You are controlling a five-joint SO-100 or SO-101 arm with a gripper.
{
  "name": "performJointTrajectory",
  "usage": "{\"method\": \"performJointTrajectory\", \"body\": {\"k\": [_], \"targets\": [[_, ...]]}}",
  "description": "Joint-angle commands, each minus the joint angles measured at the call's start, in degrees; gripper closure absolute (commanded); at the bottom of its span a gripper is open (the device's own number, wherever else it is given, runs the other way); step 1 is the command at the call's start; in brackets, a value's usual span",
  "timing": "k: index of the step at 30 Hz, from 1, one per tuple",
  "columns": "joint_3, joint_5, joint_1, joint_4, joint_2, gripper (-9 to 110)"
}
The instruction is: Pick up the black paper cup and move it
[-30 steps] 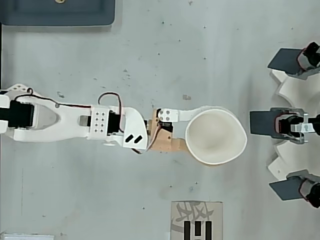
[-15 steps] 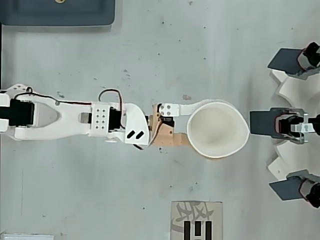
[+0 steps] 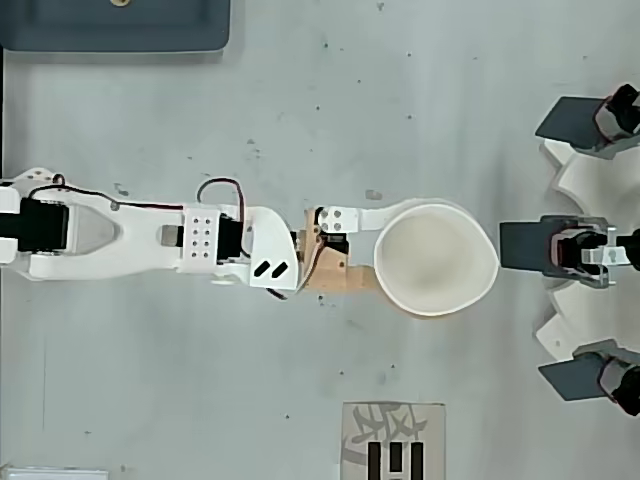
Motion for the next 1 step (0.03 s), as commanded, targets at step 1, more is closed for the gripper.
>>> {"method": "performJointTrajectory", "body": {"k": [1], "targets": [[-3.2, -0.1, -0.5, 0.2, 0.6, 92]]}}
